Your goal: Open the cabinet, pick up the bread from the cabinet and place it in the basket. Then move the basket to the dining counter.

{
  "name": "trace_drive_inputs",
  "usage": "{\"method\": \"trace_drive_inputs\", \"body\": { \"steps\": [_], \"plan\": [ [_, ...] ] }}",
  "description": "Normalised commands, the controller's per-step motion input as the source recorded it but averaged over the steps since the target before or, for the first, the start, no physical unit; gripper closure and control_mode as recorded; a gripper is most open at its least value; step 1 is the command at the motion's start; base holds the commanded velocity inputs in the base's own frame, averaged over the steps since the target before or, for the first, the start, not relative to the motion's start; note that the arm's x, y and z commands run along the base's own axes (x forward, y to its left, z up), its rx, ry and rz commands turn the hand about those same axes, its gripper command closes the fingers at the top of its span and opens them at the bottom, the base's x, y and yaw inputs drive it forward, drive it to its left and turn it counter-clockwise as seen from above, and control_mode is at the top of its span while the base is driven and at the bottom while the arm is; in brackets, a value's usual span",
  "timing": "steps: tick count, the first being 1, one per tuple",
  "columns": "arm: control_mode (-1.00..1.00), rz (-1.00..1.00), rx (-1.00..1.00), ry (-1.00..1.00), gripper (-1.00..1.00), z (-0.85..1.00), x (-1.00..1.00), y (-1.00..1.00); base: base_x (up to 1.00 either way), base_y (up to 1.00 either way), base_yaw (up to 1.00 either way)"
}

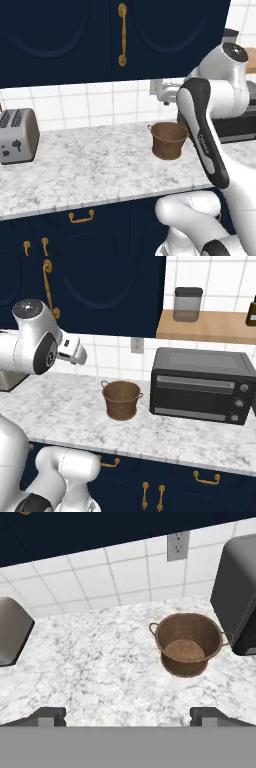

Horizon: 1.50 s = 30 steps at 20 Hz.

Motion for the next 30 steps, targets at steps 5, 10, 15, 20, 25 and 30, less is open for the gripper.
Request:
{"method": "trace_drive_inputs", "body": {
  "steps": [5, 10, 15, 20, 25, 30],
  "plan": [
    [-1.00, -0.04, -0.03, -0.14, -1.00, 0.75, -0.17, 0.72, 0.00, 0.00, 0.00],
    [-1.00, -0.02, -0.11, -0.14, -1.00, 1.00, 0.15, 0.70, 0.00, 0.00, 0.00],
    [-1.00, -0.03, -0.07, -0.07, -1.00, 0.70, 0.56, 0.22, 0.00, 0.00, 0.00],
    [-1.00, -0.01, -0.02, 0.00, -1.00, 0.09, 0.70, 0.00, 0.00, 0.00, 0.00],
    [-1.00, 0.04, -0.10, -0.05, -1.00, 0.00, 0.66, 0.00, 0.00, 0.00, 0.00],
    [-1.00, 0.05, -0.09, -0.19, -1.00, 0.00, 0.53, 0.00, 0.00, 0.00, 0.00]
  ]
}}
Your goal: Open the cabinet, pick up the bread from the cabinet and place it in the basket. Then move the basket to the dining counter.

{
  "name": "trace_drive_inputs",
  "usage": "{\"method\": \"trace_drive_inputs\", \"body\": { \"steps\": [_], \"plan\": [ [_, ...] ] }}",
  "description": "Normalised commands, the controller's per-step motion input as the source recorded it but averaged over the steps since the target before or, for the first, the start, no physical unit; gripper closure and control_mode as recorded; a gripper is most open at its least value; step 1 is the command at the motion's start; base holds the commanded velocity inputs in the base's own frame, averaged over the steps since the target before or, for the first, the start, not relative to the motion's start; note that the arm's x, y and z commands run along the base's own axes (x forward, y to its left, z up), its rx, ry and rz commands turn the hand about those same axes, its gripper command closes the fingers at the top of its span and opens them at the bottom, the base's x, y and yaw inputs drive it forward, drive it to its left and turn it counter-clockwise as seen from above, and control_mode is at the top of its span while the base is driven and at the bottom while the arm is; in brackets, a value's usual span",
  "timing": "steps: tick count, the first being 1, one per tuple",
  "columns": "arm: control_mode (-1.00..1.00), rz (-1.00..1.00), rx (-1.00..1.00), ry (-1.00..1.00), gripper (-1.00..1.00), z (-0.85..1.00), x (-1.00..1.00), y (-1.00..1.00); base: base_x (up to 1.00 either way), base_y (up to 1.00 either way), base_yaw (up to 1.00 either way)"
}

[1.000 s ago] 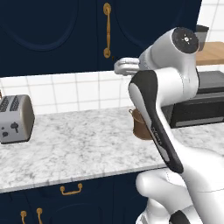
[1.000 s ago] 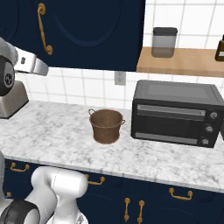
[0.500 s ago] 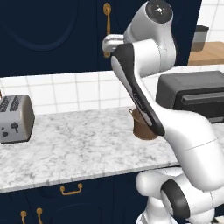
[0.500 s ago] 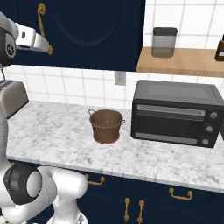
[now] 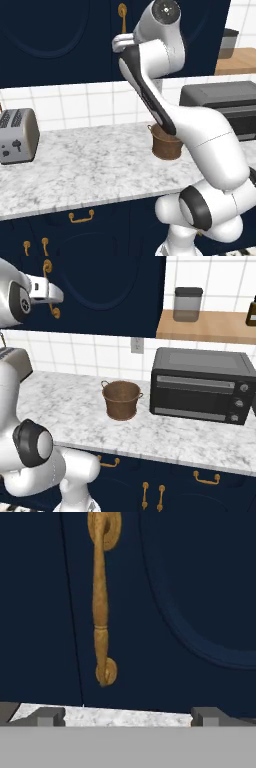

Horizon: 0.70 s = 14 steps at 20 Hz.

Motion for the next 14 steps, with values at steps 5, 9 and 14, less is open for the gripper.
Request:
{"method": "trace_drive_inputs", "body": {
  "steps": [5, 9, 14],
  "plan": [
    [-1.00, 0.02, -0.01, -0.21, -1.00, -0.03, 0.32, 0.03, 0.00, 0.00, 0.00],
    [-1.00, 0.00, 0.00, -0.11, -1.00, 0.00, 0.41, 0.11, 0.00, 0.00, 0.00],
    [-1.00, 0.00, 0.00, 0.00, -1.00, 0.00, 0.55, 0.16, 0.00, 0.00, 0.00]
  ]
}}
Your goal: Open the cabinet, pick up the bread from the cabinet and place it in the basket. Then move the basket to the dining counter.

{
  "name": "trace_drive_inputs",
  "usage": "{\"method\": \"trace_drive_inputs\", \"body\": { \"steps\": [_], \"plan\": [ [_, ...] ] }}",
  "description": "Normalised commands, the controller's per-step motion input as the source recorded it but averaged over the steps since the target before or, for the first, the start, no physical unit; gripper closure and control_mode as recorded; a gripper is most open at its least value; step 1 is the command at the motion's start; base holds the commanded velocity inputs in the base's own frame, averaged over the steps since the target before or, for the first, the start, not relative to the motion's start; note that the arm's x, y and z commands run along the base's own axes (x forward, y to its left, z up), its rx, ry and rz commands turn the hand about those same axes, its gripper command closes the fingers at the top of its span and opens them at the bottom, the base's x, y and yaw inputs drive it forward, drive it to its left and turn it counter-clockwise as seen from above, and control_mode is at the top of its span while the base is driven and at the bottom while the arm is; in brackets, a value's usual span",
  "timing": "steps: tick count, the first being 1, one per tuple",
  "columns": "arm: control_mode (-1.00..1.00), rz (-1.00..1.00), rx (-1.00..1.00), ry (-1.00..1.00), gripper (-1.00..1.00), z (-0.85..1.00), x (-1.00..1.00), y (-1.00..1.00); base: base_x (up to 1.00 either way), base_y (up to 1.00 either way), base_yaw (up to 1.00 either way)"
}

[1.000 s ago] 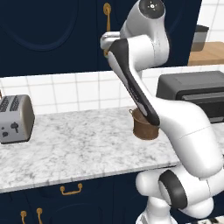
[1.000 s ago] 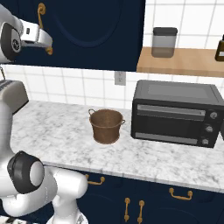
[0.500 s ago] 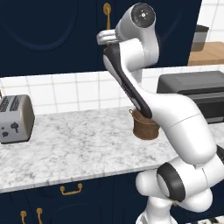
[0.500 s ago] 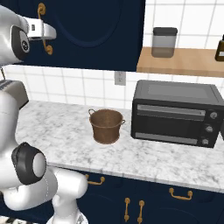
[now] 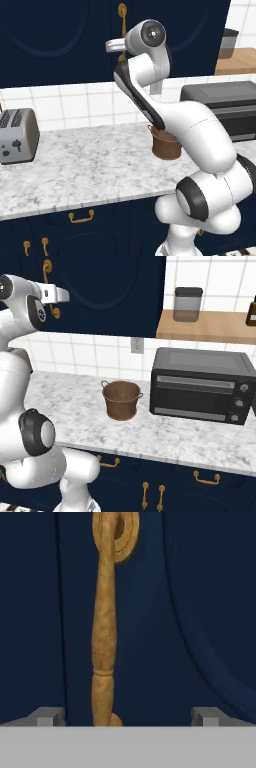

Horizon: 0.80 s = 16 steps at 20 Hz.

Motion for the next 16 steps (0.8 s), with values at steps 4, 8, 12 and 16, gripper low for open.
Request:
{"method": "trace_drive_inputs", "body": {
  "steps": [4, 8, 12, 16],
  "plan": [
    [-1.00, 0.00, 0.00, 0.00, -1.00, 0.00, 0.62, 0.06, 0.00, 0.00, 0.00],
    [-1.00, 0.00, 0.00, 0.00, -1.00, 0.00, 0.40, 0.00, 0.00, 0.00, 0.00],
    [-1.00, 0.00, 0.00, 0.00, 1.00, -0.01, 0.36, 0.00, 0.00, 0.00, 0.00],
    [-1.00, -0.02, 0.00, 0.00, 1.00, 0.00, -0.03, -0.04, 0.00, 0.00, 0.00]
  ]
}}
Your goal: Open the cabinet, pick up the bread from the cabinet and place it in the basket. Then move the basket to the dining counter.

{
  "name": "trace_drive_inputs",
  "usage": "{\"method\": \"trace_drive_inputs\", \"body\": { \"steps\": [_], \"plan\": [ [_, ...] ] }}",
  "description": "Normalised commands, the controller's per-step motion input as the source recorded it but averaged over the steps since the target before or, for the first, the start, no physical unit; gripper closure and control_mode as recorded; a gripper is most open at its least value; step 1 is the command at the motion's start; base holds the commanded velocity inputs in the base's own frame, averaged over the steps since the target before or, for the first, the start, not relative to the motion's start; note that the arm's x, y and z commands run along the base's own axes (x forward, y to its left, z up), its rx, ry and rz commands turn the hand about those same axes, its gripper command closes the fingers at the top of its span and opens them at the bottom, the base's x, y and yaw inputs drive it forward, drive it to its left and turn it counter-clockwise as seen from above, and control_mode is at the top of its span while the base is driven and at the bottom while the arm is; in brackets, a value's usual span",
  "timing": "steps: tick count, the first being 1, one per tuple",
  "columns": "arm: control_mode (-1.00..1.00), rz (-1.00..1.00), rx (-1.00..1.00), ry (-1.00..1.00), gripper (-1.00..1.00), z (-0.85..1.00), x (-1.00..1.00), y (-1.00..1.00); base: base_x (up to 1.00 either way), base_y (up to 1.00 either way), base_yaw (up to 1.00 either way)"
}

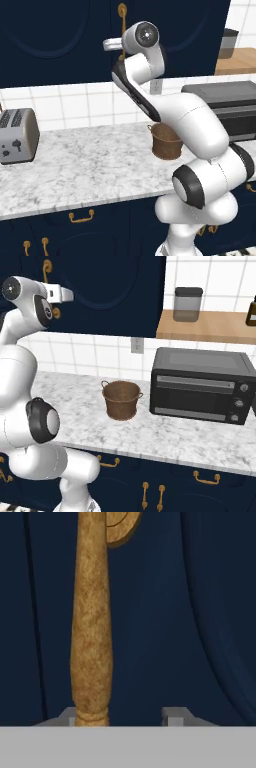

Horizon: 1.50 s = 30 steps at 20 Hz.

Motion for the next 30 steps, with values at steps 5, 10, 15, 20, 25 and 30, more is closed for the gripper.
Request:
{"method": "trace_drive_inputs", "body": {
  "steps": [5, 10, 15, 20, 25, 30],
  "plan": [
    [-1.00, -0.04, 0.00, -0.07, 1.00, 0.17, -0.78, -0.24, 0.00, 0.00, 0.00],
    [-1.00, 0.00, 0.00, -0.02, 1.00, 0.11, -0.99, -0.15, 0.00, 0.00, 0.00],
    [-1.00, -0.02, 0.03, 0.00, 1.00, 0.09, -0.99, -0.39, 0.00, 0.00, 0.00],
    [-1.00, 0.00, 0.01, 0.00, 1.00, 0.04, -0.87, -0.28, 0.00, 0.00, 0.00],
    [-1.00, 0.00, 0.00, 0.00, 1.00, 0.04, -0.72, -0.22, 0.00, 0.00, 0.00],
    [-1.00, 0.00, -0.03, 0.00, -1.00, 0.00, -0.49, -0.01, 0.00, 0.00, 0.00]
  ]
}}
